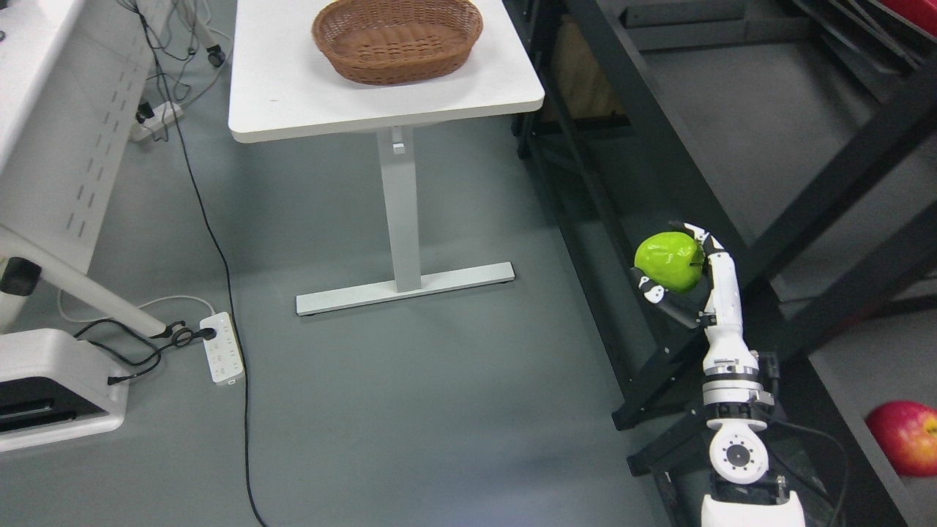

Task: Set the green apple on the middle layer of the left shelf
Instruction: 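Carry the green apple toward the black fruit shelf while turning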

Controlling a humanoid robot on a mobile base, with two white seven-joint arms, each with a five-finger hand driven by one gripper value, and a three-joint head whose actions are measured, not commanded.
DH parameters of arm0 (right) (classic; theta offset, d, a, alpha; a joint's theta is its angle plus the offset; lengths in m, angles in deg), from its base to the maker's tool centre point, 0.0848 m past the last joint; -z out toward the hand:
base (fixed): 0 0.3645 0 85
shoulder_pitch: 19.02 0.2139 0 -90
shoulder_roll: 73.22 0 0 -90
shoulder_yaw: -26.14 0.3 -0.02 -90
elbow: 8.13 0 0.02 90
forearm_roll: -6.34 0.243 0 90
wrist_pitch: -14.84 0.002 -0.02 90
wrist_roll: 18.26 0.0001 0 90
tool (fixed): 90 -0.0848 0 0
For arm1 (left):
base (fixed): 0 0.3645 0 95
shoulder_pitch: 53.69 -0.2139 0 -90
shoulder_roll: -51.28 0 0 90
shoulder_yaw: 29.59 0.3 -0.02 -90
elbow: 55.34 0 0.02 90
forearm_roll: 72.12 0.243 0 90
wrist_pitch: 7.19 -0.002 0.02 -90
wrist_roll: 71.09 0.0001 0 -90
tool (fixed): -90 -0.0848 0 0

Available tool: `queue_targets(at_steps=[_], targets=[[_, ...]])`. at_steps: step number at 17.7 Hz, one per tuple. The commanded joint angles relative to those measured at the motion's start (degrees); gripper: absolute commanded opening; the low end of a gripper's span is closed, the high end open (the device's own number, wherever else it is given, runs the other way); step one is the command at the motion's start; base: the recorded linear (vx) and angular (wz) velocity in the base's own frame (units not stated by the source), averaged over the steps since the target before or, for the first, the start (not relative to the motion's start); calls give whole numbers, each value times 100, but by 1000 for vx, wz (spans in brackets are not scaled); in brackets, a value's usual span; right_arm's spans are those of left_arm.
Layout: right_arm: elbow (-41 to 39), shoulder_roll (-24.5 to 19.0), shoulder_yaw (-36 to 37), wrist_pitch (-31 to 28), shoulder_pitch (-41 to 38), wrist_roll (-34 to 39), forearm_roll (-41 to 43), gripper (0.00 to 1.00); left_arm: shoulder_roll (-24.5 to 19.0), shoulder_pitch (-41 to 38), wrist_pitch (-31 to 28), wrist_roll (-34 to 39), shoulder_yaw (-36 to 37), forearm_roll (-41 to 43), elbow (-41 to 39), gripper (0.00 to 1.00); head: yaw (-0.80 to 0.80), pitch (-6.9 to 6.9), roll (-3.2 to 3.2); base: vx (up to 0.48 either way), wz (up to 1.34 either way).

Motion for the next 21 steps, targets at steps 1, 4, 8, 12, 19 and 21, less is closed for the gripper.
queue_targets(at_steps=[1,4,8,12,19,21], targets=[[-7,86,4,-6,138,-18,0,0,-100,0,4,-4,0,0,0,100,0,0,0,-225,-516],[-7,86,4,-14,147,-27,-8,0,-100,0,4,-4,0,0,0,100,0,0,0,-210,-602],[-7,86,-5,-50,174,-62,-8,0,-100,0,4,-4,0,0,0,100,0,0,0,-170,-681],[-7,86,-5,-76,191,-89,-17,0,-100,0,4,-4,0,0,0,100,0,0,0,-124,-764],[-15,86,-5,-102,200,-124,-26,0,-100,0,4,-4,0,0,0,100,0,0,0,-49,-836],[-7,86,-5,-102,200,-124,-26,0,-100,0,4,-4,0,0,0,100,0,0,0,40,-748]])
